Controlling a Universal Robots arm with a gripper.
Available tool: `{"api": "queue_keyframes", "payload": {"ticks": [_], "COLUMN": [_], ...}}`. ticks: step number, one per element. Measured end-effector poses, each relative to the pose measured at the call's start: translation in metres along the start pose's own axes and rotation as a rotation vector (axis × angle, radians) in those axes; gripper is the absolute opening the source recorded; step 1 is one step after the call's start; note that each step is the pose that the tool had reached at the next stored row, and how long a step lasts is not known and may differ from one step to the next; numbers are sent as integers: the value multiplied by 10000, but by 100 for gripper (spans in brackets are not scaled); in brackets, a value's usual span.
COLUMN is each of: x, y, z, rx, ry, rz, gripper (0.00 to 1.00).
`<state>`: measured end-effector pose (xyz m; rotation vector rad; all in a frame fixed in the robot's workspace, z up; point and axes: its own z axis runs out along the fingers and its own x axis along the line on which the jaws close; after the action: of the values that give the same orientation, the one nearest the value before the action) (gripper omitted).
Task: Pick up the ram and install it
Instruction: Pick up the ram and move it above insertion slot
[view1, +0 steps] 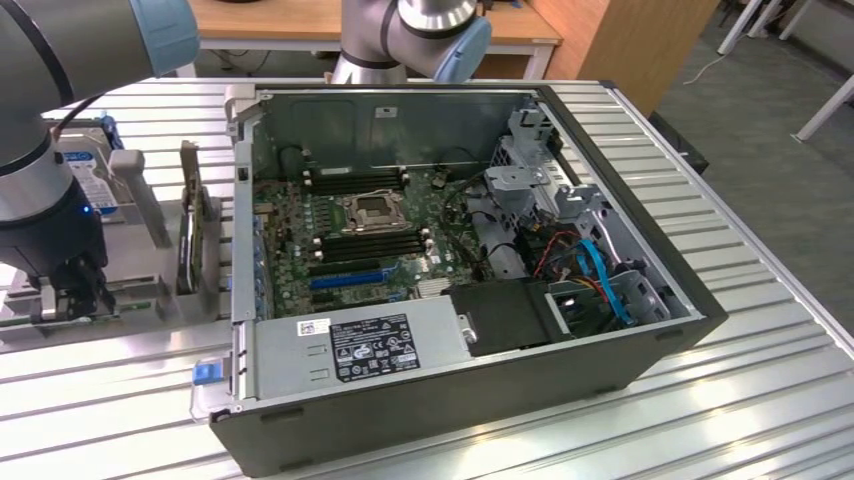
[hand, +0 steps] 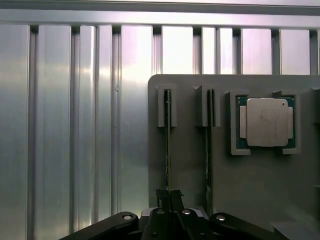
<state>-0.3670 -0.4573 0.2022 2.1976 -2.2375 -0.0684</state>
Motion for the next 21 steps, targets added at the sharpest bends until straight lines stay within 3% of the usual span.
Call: {"api": "queue_keyframes", "payload": {"ticks": [13,21], "x": [0,-2], "y": [0,2], "z": [-2,-62], "rx": [-5,-4], "ry": [7,7], "rz": [-197,-197], "gripper": [12,12]}}
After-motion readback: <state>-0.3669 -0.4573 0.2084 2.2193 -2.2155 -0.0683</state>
